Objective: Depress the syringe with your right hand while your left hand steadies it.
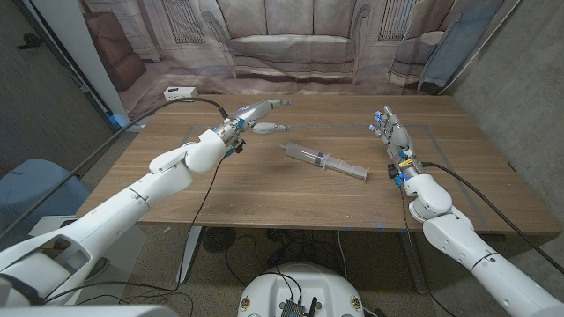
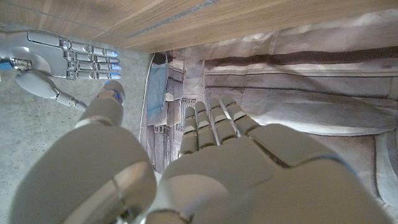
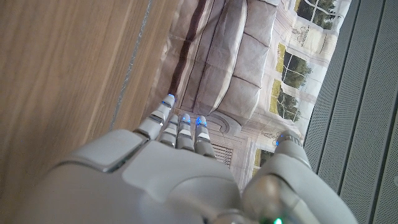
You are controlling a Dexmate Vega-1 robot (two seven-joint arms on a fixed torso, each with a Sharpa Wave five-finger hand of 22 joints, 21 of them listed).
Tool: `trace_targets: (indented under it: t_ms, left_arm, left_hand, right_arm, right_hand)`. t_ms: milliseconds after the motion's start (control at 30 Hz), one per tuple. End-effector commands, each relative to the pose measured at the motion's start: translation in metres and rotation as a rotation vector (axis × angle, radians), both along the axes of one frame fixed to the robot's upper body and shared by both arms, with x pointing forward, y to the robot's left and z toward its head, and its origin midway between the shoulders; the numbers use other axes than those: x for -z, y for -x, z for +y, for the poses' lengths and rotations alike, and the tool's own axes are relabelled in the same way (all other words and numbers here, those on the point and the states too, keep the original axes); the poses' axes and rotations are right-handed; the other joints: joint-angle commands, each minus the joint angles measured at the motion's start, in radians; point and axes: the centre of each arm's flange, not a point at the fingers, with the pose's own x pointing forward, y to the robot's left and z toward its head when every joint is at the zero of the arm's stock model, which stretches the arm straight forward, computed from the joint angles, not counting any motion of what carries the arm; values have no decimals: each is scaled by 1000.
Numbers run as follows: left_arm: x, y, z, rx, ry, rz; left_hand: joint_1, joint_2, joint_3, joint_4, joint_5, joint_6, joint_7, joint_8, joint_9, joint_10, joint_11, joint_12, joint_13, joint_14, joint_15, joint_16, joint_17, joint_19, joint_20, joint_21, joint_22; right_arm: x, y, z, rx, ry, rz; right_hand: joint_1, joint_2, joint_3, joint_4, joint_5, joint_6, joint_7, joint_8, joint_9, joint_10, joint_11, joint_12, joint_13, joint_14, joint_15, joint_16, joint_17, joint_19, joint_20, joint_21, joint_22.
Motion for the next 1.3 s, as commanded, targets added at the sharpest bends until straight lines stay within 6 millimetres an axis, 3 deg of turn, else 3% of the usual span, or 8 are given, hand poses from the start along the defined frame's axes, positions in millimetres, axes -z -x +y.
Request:
trace_targets:
  t_ms: [33,633,800,900,1000,1300]
  left_arm:
    - [-12,0,-11,-57,-126,-34]
    - [-30,-5,-28,-135,-304,1]
    - [-34,-5,-36,-151,-363,11]
    - [-36,-5,-40,-157,-403,17]
    - [-38,-5,-44,-150,-421,25]
    - [-42,-8,-55,-159,-503,37]
  left_hand:
    - [19,1,4,4,5,15,0,6,5,12,-2,5,4,16,-4,0,1,15,-5,-3,5]
    - [31,-7,-2,10,5,12,-3,-1,6,13,-3,1,5,21,-6,-3,1,26,-2,-11,5]
    - [36,-9,-5,12,5,9,0,-4,6,14,4,0,5,25,-4,-3,1,46,-1,-8,5]
    - [45,-12,-10,15,6,8,0,-7,6,12,4,-4,6,31,-5,-4,1,95,27,2,7]
    - [52,-15,-16,18,5,13,5,-8,7,20,3,-4,6,54,-4,0,1,143,36,14,10]
    - [54,-16,-22,21,5,19,6,-7,7,25,2,-4,7,63,-5,1,1,150,37,13,11]
  right_arm:
    - [3,-2,-1,-8,-14,9]
    - [4,-8,-2,-35,-24,20]
    - [4,-9,0,-39,-25,17]
    - [3,-9,0,-39,-26,17]
    - [4,-9,0,-37,-31,19]
    - [5,-8,-1,-35,-37,17]
  right_hand:
    - [11,8,7,-4,-4,8,-4,-4,2,4,3,-5,4,4,5,-4,3,6,1,-3,3]
    - [19,13,9,-6,-8,9,-3,-5,2,7,4,-9,4,5,7,-5,4,8,2,-7,3]
    - [20,14,10,-7,-9,10,-3,-5,2,8,5,-9,5,5,6,-6,4,8,2,-8,3]
    - [20,14,10,-7,-9,10,-3,-5,2,8,5,-10,5,5,6,-6,4,8,2,-9,3]
    - [21,15,10,-7,-10,11,-4,-5,2,8,5,-10,5,6,6,-6,4,9,3,-9,3]
    - [23,16,10,-7,-11,12,-4,-5,2,8,3,-12,5,8,7,-6,4,10,3,-10,3]
